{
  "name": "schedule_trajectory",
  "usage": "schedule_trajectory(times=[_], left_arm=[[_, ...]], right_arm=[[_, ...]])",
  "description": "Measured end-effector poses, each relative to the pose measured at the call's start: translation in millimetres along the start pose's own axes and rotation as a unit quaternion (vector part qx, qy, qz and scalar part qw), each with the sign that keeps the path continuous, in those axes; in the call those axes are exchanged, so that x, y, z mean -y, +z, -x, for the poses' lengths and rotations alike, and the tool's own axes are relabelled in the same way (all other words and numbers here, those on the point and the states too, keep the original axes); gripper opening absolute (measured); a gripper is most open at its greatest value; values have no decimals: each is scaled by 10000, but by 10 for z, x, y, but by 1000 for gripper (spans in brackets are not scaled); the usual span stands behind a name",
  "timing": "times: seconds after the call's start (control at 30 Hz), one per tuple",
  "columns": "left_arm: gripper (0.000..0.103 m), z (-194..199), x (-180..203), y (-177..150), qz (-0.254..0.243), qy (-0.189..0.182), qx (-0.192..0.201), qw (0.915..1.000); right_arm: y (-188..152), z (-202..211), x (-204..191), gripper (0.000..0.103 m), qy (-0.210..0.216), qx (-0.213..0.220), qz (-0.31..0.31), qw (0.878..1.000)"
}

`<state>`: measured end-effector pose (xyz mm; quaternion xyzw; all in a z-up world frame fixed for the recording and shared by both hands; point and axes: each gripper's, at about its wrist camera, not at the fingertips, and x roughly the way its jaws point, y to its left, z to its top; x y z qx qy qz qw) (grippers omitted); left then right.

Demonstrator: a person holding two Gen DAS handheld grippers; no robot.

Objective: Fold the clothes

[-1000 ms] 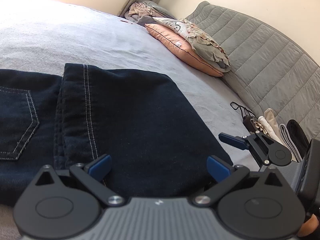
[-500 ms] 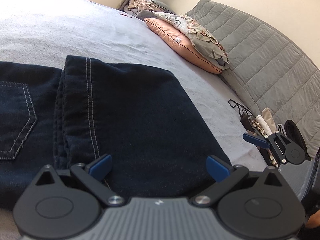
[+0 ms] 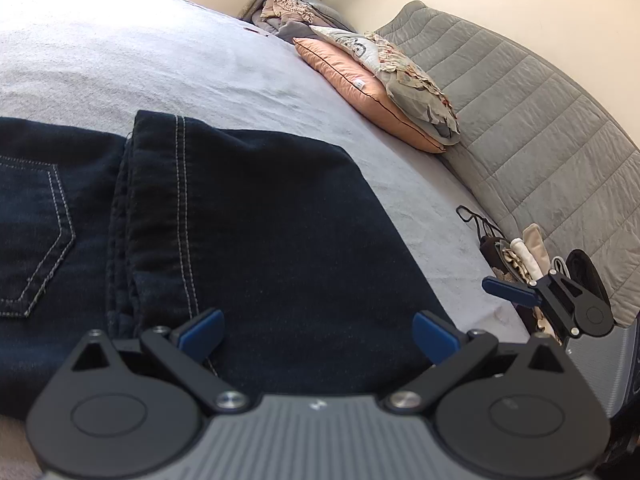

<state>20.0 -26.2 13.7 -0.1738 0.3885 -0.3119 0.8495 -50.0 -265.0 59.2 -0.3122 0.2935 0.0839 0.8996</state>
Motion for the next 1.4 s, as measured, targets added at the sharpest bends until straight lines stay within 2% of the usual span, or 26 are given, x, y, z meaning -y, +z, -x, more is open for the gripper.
schedule_trajectory(times=[0.1, 0.17, 0.3, 0.47, 0.53, 0.6, 0.67, 0.73, 0.8, 0.87, 1.0, 1.03, 1.07, 1.1, 1.17, 1.2, 1.27, 1.33, 1.4], left_arm=[[102, -4, 2, -5, -57, -6, 13, 10000], [102, -3, -5, -4, -69, -26, 7, 10000], [101, -2, -9, 9, -80, -29, -40, 10000], [99, 1, -9, 3, -144, -41, -71, 9999], [99, 0, -6, -3, -194, -20, -85, 9998], [99, -4, 2, -5, -212, 1, -83, 9997], [100, -9, 12, -7, -219, 15, -74, 9997], [101, -16, 25, -10, -240, 27, -67, 9997], [102, -19, 35, -8, -255, 43, -74, 9996], [102, -16, 31, -3, -256, 40, -77, 9996], [102, -16, 11, -2, -236, -18, -77, 9997], [102, -20, 9, -1, -233, -29, -79, 9997], [102, -21, 8, -1, -236, -35, -85, 9997], [102, -21, 5, -1, -235, -41, -88, 9997], [102, -26, -2, 2, -222, -53, -93, 9997], [102, -29, -4, 5, -217, -55, -101, 9997], [102, -39, -5, 21, -202, -68, -138, 9997], [102, -49, -21, 31, -173, -108, -155, 9997], [102, -49, -36, 34, -136, -140, -154, 9997]], right_arm=[[59, -198, -233, 86, -695, -4, 365, 9969], [22, -269, -248, 90, -953, -141, 550, 9938], [-22, -223, 21, 94, -524, -262, 25, 9983], [9, -232, 91, 94, -225, -395, 88, 9989], [11, -214, 163, 97, -60, -631, 77, 9980], [-98, -228, 254, 97, -580, -1039, 369, 9922], [-188, -209, 490, 96, -815, -1105, -46, 9905], [-212, -133, 786, 96, -537, -746, -1167, 9889], [-170, -68, 904, 96, -67, -270, -2015, 9791], [-57, -139, 932, 96, 403, 20, -2422, 9694], [242, -584, 974, 94, 1119, 127, -3025, 9465], [316, -695, 984, 92, 1296, 154, -3172, 9393], [391, -806, 995, 76, 1473, 181, -3317, 9316], [445, -898, 1009, 48, 1593, 238, -3406, 9263], [559, -1026, 930, 18, 1658, 239, -3239, 9312], [622, -1087, 874, 17, 1678, 214, -3117, 9350], [684, -1273, 675, 17, 1587, -158, -2645, 9511], [591, -1426, 487, 14, 1395, -365, -2190, 9650], [553, -1454, 492, 12, 1403, -409, -2165, 9653]])
